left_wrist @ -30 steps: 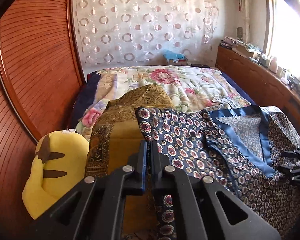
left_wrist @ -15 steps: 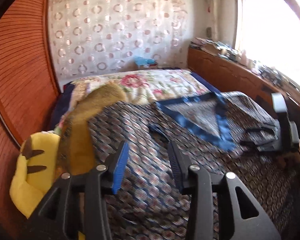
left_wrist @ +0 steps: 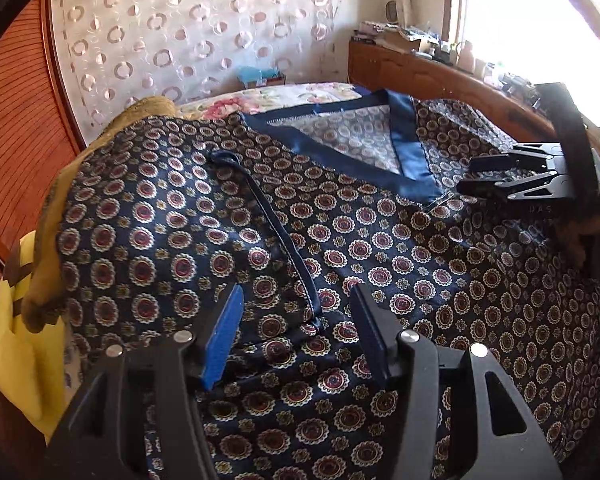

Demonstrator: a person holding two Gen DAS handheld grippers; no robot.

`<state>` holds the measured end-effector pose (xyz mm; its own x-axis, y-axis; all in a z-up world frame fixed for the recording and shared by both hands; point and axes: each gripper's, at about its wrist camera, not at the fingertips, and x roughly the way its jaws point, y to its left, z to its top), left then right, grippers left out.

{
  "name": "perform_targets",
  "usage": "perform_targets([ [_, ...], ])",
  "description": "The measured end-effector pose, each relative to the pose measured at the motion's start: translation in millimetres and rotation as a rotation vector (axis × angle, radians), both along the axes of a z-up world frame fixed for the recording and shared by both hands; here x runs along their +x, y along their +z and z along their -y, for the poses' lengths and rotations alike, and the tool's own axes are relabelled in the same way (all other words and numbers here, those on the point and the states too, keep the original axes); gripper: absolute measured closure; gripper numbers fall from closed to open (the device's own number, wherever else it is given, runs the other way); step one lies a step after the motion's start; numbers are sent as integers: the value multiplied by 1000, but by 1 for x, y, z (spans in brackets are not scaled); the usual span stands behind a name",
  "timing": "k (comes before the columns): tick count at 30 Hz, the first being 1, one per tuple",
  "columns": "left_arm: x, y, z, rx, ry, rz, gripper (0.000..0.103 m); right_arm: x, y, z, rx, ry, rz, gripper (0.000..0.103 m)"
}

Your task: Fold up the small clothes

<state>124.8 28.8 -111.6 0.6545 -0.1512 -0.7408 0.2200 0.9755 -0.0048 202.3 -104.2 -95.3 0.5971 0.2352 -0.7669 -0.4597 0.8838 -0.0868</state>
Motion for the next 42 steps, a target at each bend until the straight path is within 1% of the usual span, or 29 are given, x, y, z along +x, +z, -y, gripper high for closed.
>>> perform_targets([
  [4, 3, -9, 0, 14, 11, -30, 48, 1, 2, 5, 6, -18, 0, 45],
  [7, 3, -13, 3, 14, 9, -39, 48, -7, 12, 17, 27, -43, 39, 45],
  [10, 3, -12, 4, 20, 7, -38, 47, -20, 29, 44, 66, -89, 79, 45],
  [13, 4, -12, 3, 16, 11, -41, 45, -30, 39, 75, 56, -141, 111, 45],
  [15, 7, -13, 3, 7, 12, -45, 45, -33, 43, 104, 45, -187, 115, 45],
  [19, 8, -13, 1, 6, 13, -45, 44, -35, 41, 168, 21, -315, 99, 45],
  [23, 7, -13, 2, 3, 13, -46, 43, -43, 29, 224, 52, -418, 47, 45],
  [25, 7, -13, 2, 4, 11, -47, 42, -50, 22, 243, 66, -447, 21, 46],
  [27, 8, -14, 3, 3, 8, -51, 37, -57, 15, 258, 99, -465, -7, 47],
  [31, 10, -14, 3, 0, 5, -57, 32, -68, 6, 274, 164, -470, -47, 50],
  [34, 12, -14, 4, 0, 2, -59, 30, -78, 6, 276, 197, -452, -53, 55],
  [36, 12, -14, 5, 0, 0, -60, 29, -81, 7, 276, 222, -434, -61, 67],
  [37, 11, -14, 5, 0, 0, -60, 29, -82, 8, 274, 234, -427, -67, 70],
  [39, 11, -14, 5, 0, 0, -60, 27, -83, 9, 271, 243, -418, -71, 79],
  [40, 11, -14, 5, -1, 1, -61, 26, -78, 8, 266, 245, -413, -72, 83],
  [41, 13, -15, 5, -1, 4, -65, 18, -79, 8, 264, 239, -412, -70, 88],
  [42, 14, -16, 5, -1, 7, -72, 13, -79, 9, 262, 223, -413, -64, 92],
])
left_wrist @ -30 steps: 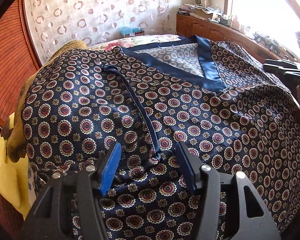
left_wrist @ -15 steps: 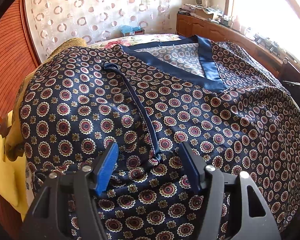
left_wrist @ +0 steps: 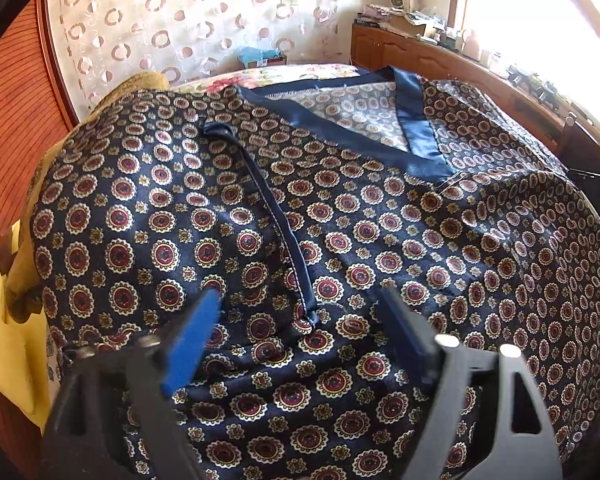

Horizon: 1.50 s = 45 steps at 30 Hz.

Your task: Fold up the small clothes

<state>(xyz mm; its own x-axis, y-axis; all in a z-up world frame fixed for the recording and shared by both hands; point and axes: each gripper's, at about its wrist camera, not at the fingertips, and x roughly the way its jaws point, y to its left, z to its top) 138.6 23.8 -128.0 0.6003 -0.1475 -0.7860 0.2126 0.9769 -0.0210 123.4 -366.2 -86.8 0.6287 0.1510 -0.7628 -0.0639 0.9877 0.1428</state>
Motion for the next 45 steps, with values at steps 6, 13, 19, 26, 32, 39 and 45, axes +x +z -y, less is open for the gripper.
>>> perform_targets([
  [6, 3, -4, 0, 3, 29, -17, 2, -3, 16, -17, -114, 14, 70, 102],
  [13, 1, -5, -3, 3, 40, -20, 0, 4, 57, -66, -133, 103, 208, 103],
  [19, 0, -2, -2, 10, 44, -8, 0, 21, 71, -151, -113, 269, 250, 103],
  [26, -18, 30, 5, -56, 39, 122, 0, 28, 55, -192, -154, 324, 234, 103],
  [32, -33, 62, 23, -116, 22, 211, 0, 36, 46, -135, -217, 137, 188, 64],
  [39, -40, 71, 59, -128, -27, 229, 0, 42, 8, -46, -173, -40, 12, 60],
  [45, -36, 76, 88, -194, -64, 244, 0, 38, -4, -19, -26, -39, -21, 78],
])
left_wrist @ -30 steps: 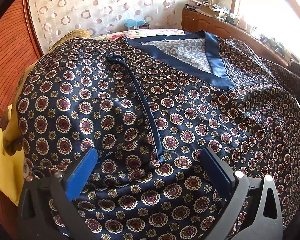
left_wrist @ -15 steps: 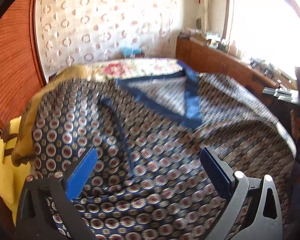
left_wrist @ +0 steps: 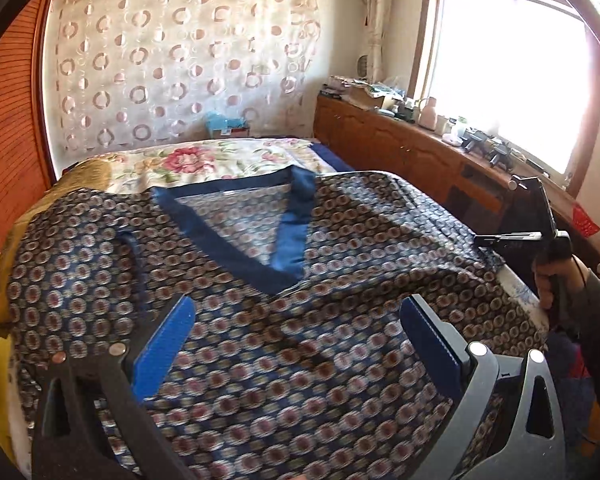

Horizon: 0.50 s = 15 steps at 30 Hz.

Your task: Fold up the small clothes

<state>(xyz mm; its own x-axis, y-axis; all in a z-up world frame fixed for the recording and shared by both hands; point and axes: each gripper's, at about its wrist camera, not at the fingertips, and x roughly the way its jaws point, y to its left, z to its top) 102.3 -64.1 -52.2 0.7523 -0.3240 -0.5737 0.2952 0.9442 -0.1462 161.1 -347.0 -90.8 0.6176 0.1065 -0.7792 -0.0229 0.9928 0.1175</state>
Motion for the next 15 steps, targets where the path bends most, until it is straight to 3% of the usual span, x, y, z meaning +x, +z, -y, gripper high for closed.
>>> perform_targets([
  [2, 1, 2, 11, 6, 2, 24, 0, -2, 3, -9, -103, 18, 14, 86],
  [3, 1, 3, 15, 11, 4, 36, 0, -3, 4, -13, -160, 22, 19, 100],
  [4, 1, 3, 19, 14, 2, 52, 0, -3, 5, -16, -170, 31, 21, 103],
  [9, 2, 6, 29, 24, 2, 117, 0, -10, 22, -31, -206, 60, 91, 103],
  [15, 11, 4, 20, 8, 4, 61, 0, -10, 56, -93, -230, 218, 204, 103],
])
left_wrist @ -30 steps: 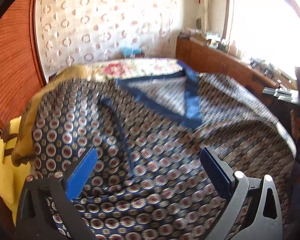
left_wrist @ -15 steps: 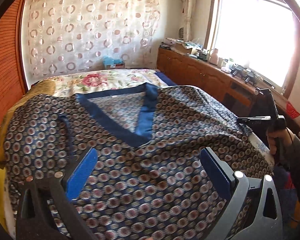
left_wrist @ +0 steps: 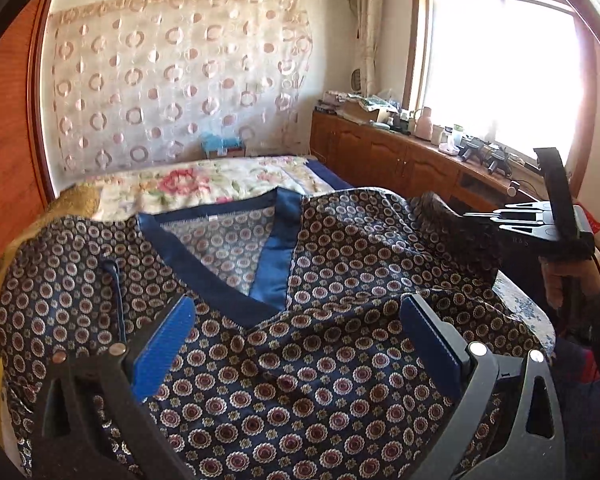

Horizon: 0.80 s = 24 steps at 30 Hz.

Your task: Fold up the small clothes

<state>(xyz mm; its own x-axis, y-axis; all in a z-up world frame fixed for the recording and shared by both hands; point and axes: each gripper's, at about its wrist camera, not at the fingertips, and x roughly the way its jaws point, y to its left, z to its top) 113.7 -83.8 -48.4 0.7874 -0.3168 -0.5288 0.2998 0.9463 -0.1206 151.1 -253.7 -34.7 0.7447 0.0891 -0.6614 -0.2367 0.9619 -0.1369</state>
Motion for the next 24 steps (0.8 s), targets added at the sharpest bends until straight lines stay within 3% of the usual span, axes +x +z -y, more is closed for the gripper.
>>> perform_targets([
  [5, -3, -2, -11, -30, -15, -21, 0, 0, 4, -71, 7, 176, 0, 103],
  [9, -12, 1, -16, -2, -6, -2, 0, -1, -4, -95, 13, 216, -19, 100],
  [10, -14, 1, -18, 6, -2, -2, 0, -1, -3, -95, 18, 218, -21, 98],
  [12, -16, 1, -20, 14, 1, -2, 0, -1, -2, -87, 28, 201, -20, 75],
  [13, -17, 1, -21, 17, 2, -3, 0, -1, 0, -79, 31, 181, -12, 71],
  [19, -21, -1, -30, 7, 4, -14, 0, 11, -3, -41, 61, 78, -49, 68],
  [24, -21, -3, -34, 8, 8, -25, 0, 46, -23, -27, 152, 5, -155, 68],
])
